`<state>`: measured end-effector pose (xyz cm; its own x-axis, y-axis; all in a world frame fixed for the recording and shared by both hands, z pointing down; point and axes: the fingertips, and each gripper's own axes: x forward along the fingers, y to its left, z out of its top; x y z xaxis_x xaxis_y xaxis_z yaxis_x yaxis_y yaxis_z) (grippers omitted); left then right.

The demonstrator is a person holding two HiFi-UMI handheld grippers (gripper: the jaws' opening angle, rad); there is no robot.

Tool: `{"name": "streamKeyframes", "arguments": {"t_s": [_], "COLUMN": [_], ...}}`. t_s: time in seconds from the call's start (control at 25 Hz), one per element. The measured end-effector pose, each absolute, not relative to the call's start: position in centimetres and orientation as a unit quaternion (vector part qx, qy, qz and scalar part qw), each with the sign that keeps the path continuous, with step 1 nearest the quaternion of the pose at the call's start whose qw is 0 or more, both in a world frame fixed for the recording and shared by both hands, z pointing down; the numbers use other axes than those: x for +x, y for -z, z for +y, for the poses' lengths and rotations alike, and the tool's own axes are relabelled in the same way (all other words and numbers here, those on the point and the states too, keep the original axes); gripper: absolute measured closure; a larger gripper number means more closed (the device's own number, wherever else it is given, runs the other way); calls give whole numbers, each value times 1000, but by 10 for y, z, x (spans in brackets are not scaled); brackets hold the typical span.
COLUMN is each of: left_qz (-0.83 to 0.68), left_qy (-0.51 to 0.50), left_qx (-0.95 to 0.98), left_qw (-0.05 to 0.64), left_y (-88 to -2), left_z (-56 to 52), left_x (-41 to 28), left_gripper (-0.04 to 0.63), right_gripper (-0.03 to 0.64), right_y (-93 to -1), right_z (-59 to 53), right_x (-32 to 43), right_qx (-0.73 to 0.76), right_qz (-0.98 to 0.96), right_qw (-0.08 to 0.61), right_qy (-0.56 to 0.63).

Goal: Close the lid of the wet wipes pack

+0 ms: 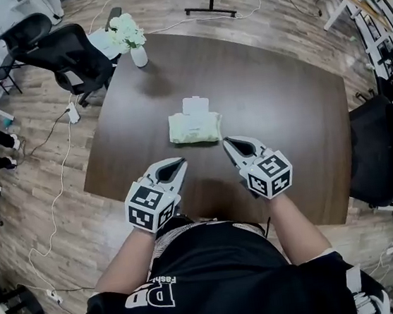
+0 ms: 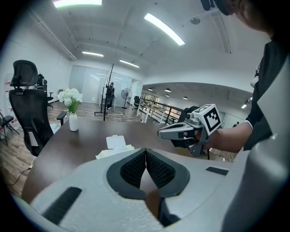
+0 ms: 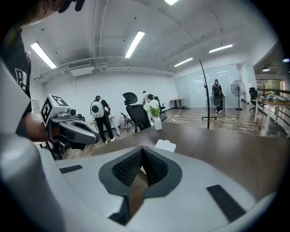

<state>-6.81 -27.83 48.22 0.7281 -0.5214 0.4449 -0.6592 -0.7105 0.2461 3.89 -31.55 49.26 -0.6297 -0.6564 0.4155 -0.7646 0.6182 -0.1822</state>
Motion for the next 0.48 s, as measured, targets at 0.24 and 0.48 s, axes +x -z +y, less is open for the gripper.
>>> {"name": "streamKeyframes", "arguments": {"t_s": [0.24,0.48], "left_qz": [-299,-284], "left_qy": [-177,-179], "left_qx": [916,918], "left_qw": [201,211], "left_y": [-493,-502], "left_z": [-301,-315], "left_x": [-92,-110], "left_gripper": [577,577], "right_gripper": [611,609], "right_y": [-503,-519], "right_z": [-354,-395], "right_x": [15,2], "right_qx": [419,432], "right_qz": [-875,-862], "right_qw": [185,223], "right_qy": [-157,-143]}}
